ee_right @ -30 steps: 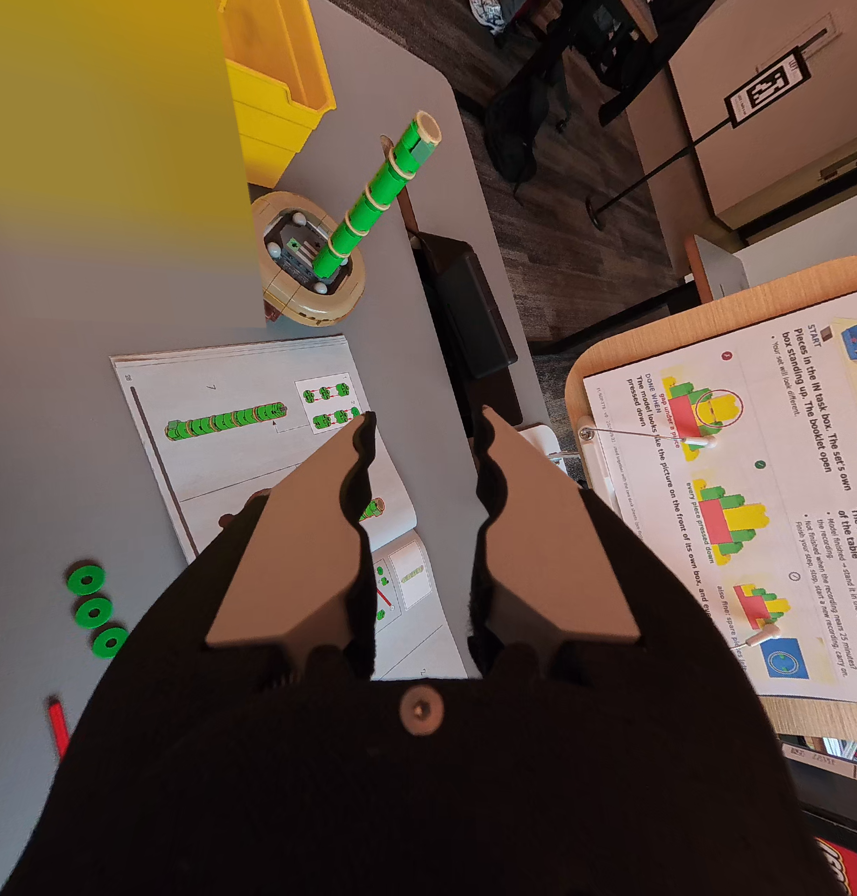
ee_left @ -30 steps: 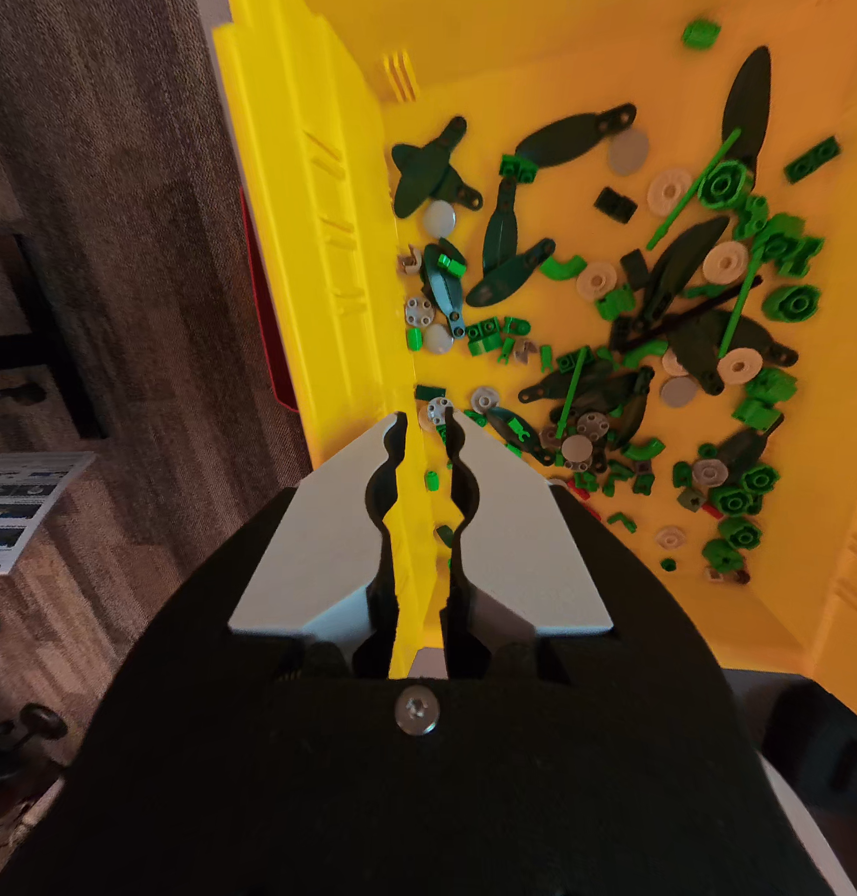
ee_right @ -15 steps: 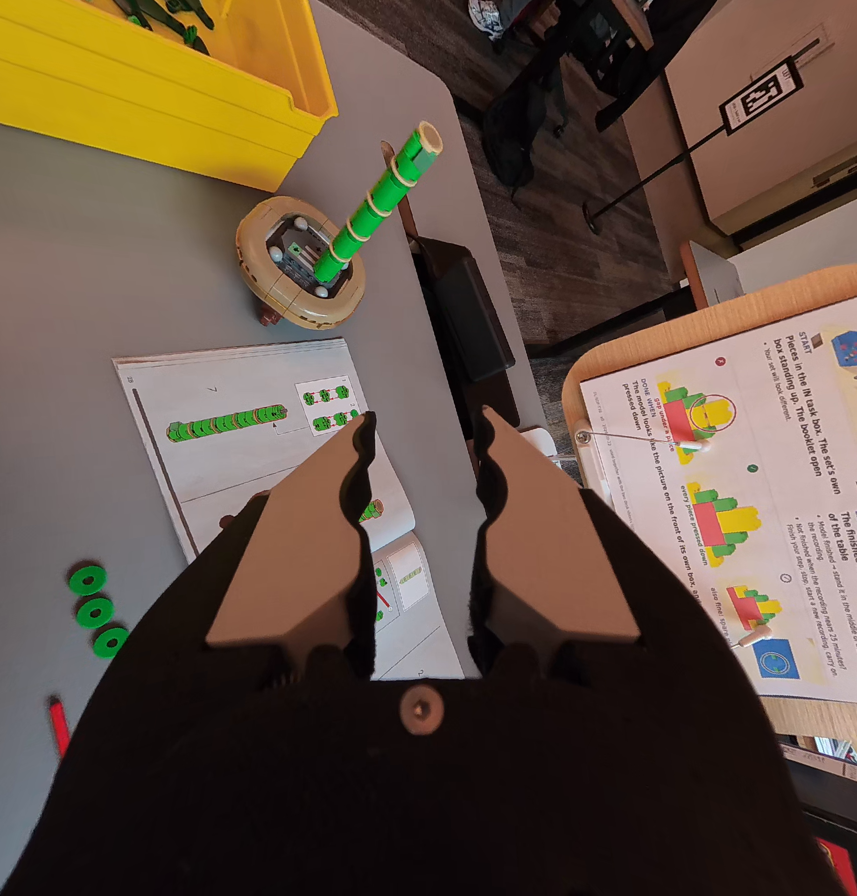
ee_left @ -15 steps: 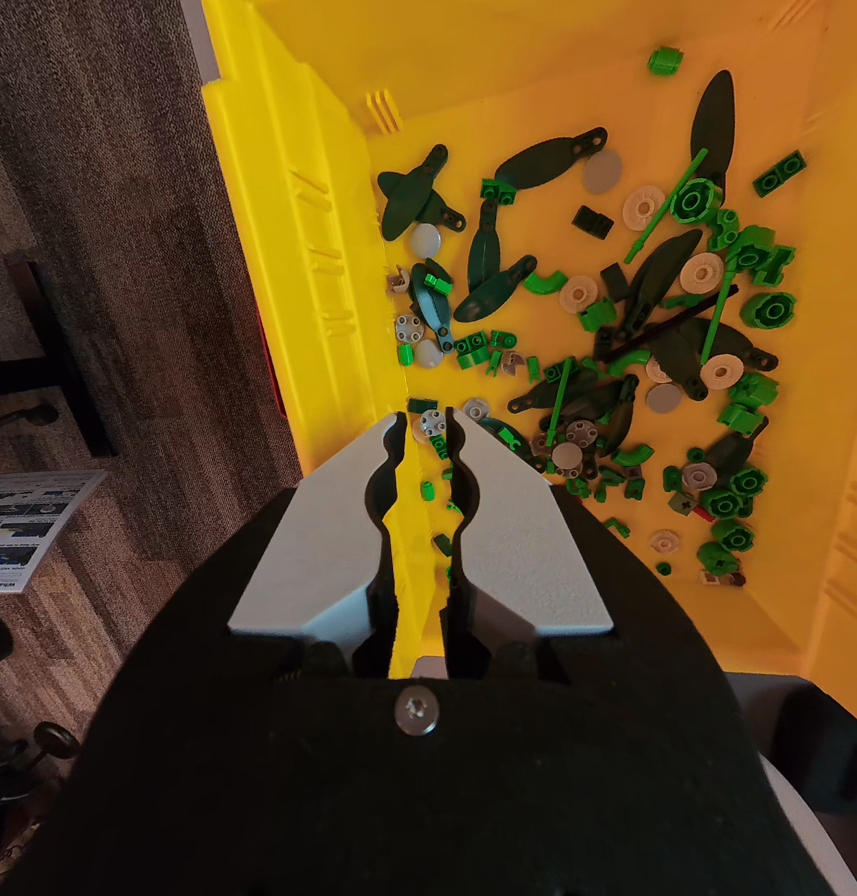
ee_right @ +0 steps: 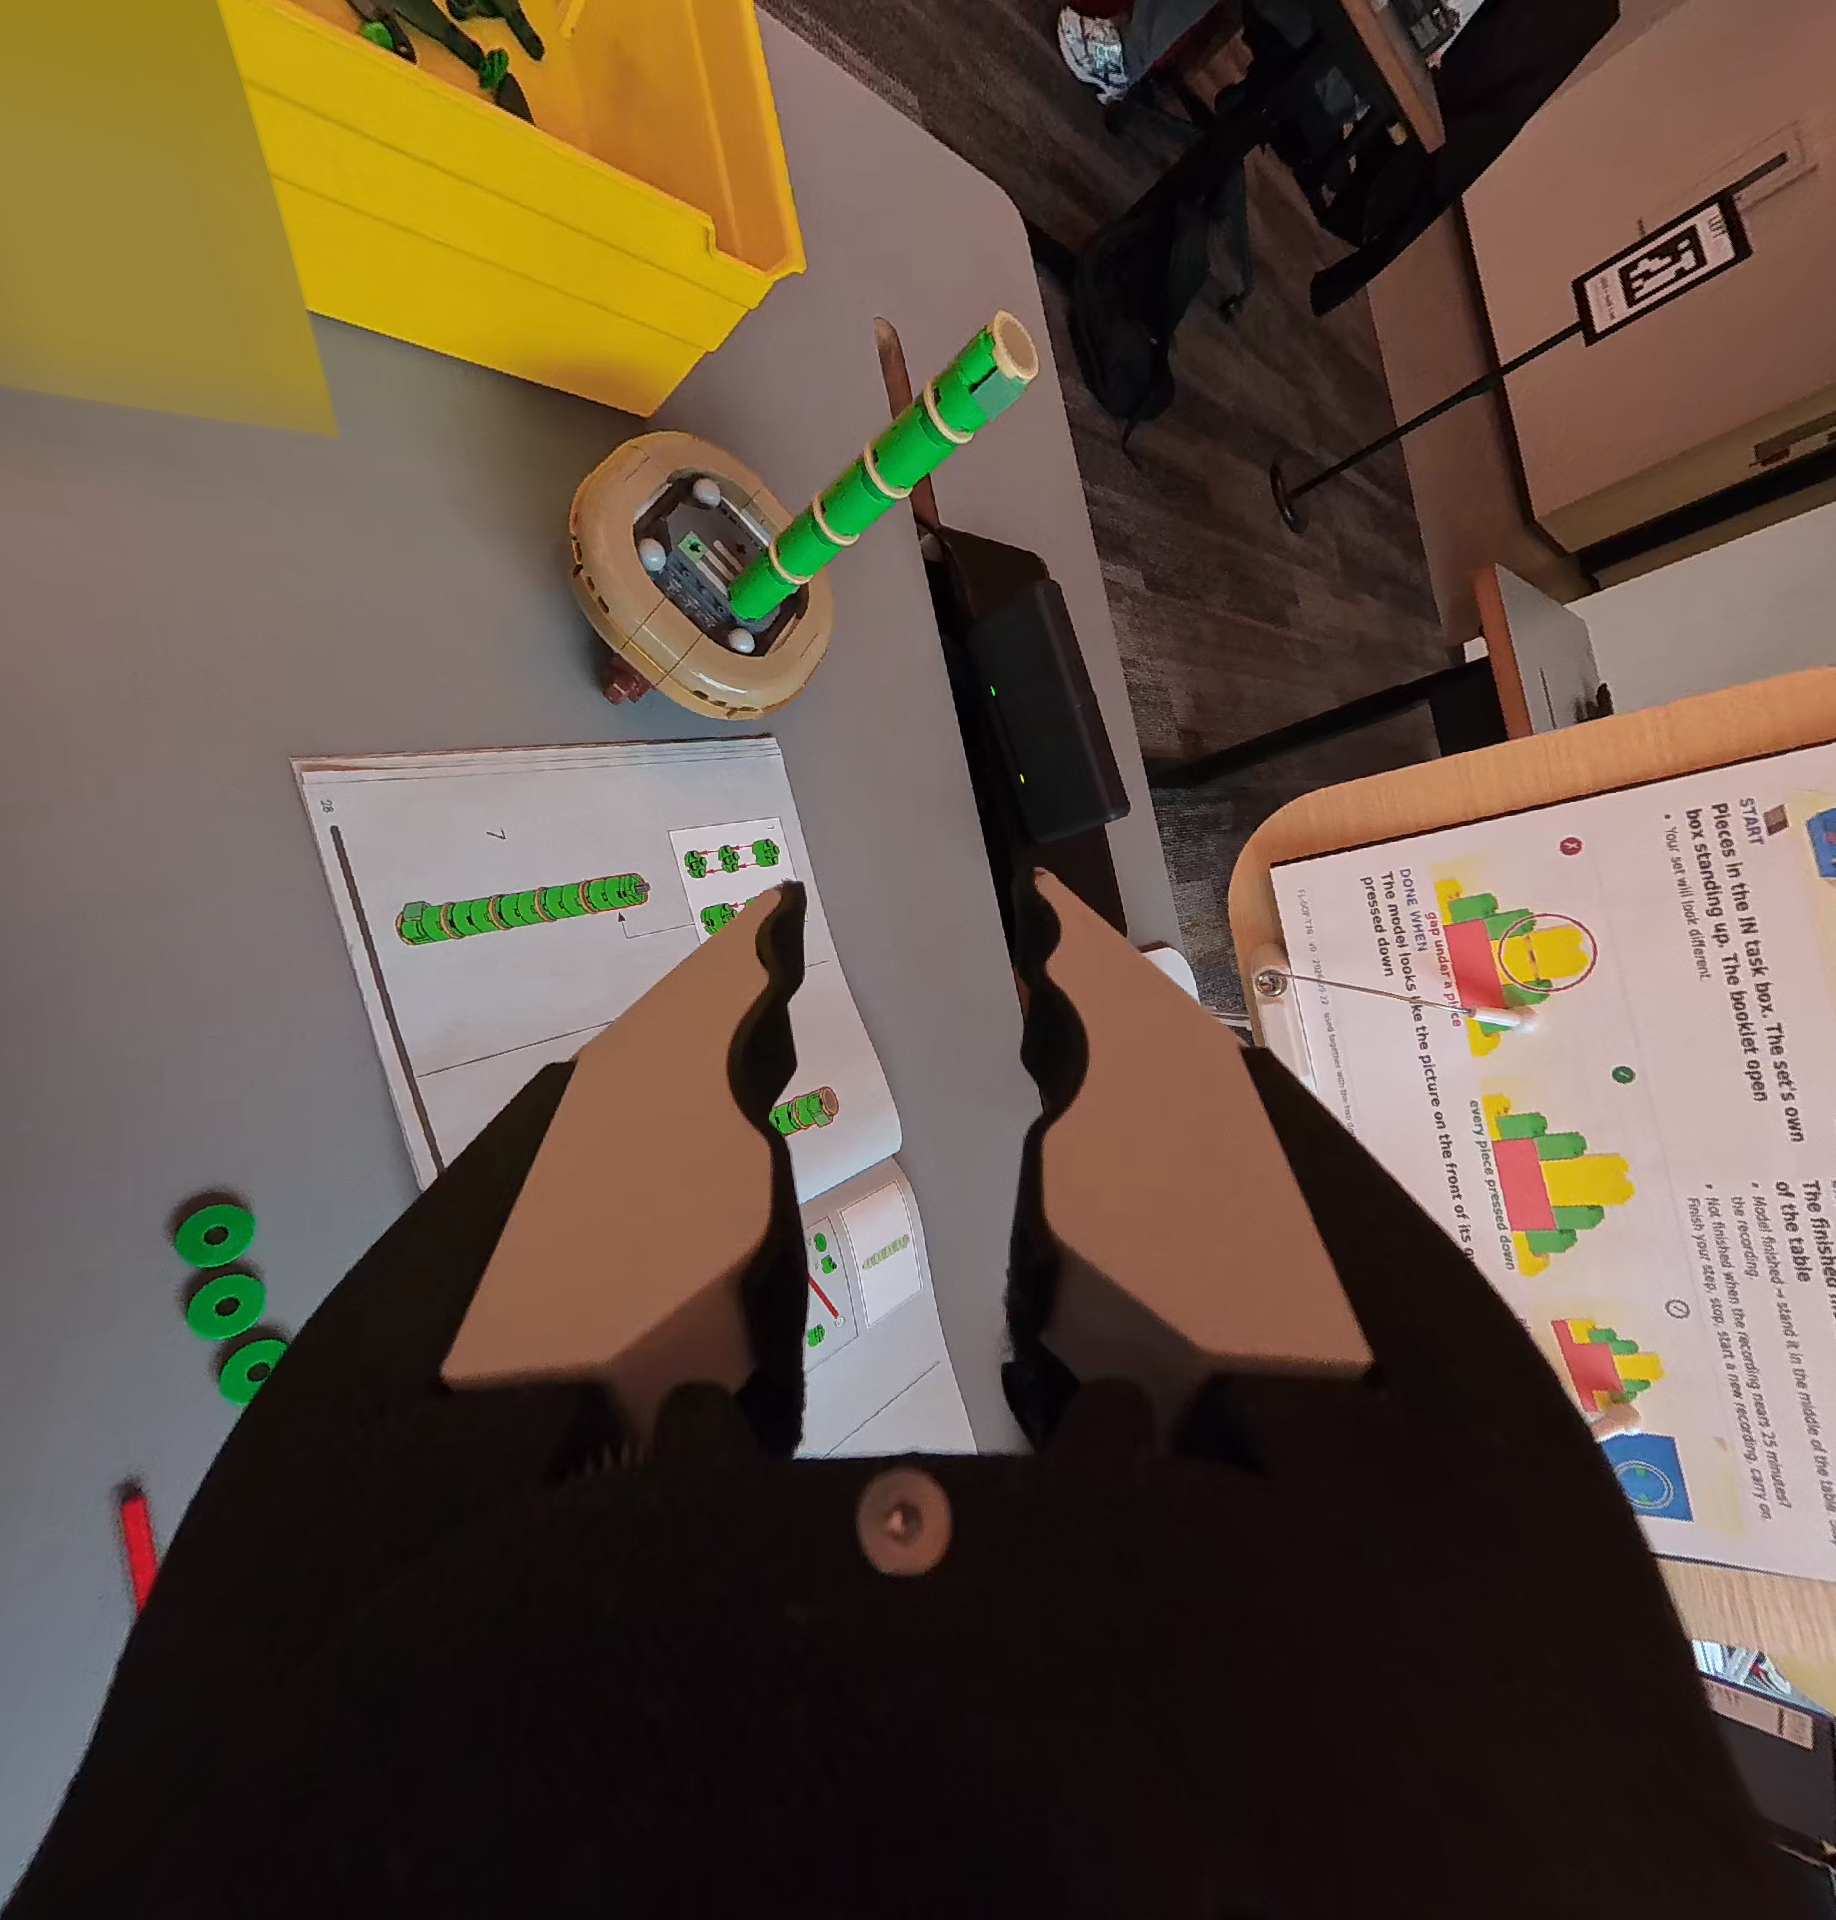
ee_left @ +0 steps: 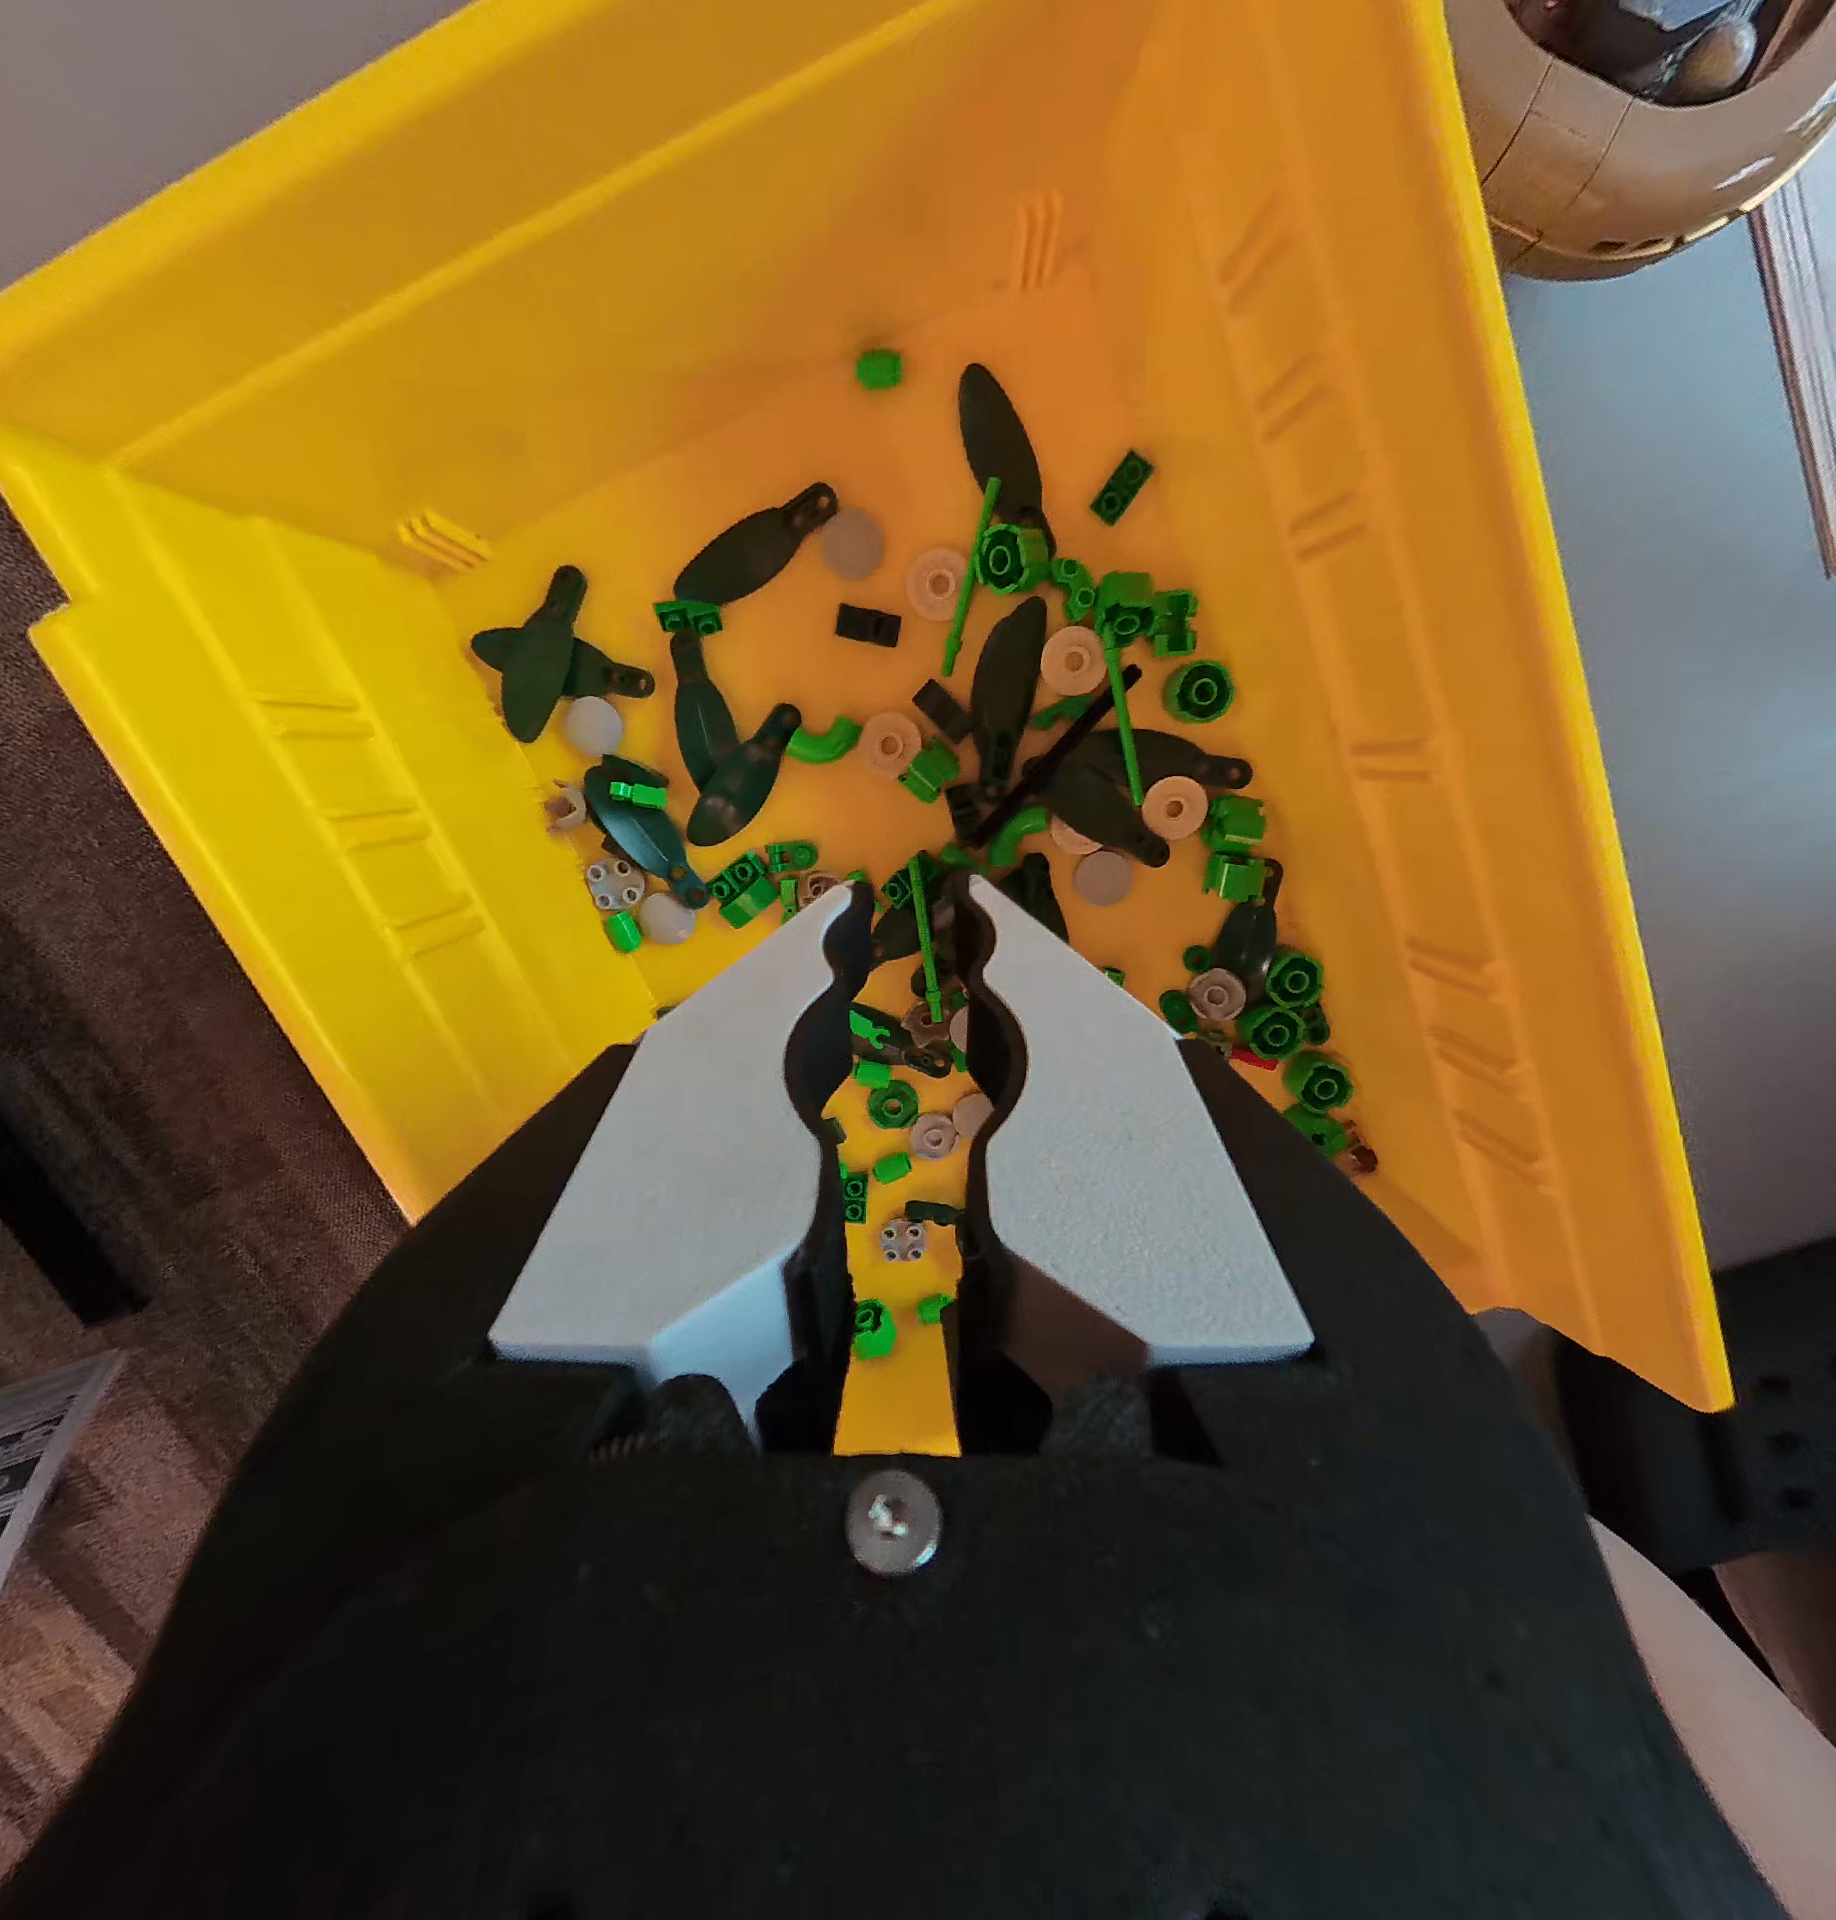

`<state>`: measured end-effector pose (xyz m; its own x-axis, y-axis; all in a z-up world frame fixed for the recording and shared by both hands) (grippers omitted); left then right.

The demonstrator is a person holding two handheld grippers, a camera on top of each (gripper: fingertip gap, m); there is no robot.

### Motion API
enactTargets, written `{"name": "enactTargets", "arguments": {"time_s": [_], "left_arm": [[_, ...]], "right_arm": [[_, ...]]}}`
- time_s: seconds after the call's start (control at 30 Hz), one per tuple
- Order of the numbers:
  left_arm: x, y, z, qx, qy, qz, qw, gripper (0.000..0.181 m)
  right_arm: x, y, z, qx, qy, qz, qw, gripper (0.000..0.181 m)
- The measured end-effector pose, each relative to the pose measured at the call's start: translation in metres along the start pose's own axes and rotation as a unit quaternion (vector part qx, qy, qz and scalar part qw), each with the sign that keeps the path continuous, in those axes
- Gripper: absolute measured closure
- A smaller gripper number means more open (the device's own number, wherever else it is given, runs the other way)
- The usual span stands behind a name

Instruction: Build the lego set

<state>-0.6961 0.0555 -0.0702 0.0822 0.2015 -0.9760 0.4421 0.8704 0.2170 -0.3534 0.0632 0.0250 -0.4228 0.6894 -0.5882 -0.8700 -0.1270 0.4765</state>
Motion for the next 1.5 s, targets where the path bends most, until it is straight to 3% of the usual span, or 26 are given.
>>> {"name": "enactTargets", "arguments": {"time_s": [0.17, 0.4, 0.6, 0.83, 1.2, 1.5], "left_arm": [[-0.004, 0.003, 0.003, 0.004, -0.018, 0.018, 1.000, 0.167], [0.008, 0.027, 0.024, 0.038, -0.085, 0.050, 0.994, 0.165], [0.036, 0.052, 0.041, -0.057, -0.205, 0.024, 0.977, 0.166], [0.065, 0.049, 0.028, -0.131, -0.183, -0.033, 0.974, 0.162], [0.077, 0.051, 0.035, -0.136, -0.183, -0.058, 0.972, 0.164], [0.085, 0.053, 0.036, -0.117, -0.144, -0.074, 0.980, 0.171]], "right_arm": [[-0.002, 0.001, -0.001, -0.004, 0.000, 0.001, 1.000, 0.141], [-0.002, 0.000, 0.001, -0.003, -0.002, 0.000, 1.000, 0.141], [-0.006, -0.002, 0.004, -0.001, -0.010, 0.001, 1.000, 0.140], [-0.007, -0.003, 0.006, 0.001, -0.012, 0.002, 1.000, 0.140], [-0.006, -0.004, 0.006, -0.002, -0.013, -0.003, 1.000, 0.140], [-0.003, -0.005, 0.004, -0.006, -0.010, -0.008, 1.000, 0.140]]}}
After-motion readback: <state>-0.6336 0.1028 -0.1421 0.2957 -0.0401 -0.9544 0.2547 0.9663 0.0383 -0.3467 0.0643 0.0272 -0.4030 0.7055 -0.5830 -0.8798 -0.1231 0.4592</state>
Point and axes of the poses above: each gripper's, where its closed fingertips meet, x out along the fingers, y out of its top, z = x × y across the jaws, the point moved 3 cm from there along -x, back along the fingers, and after that the axes turned 6 degrees about -z, right-handed, at the moved point
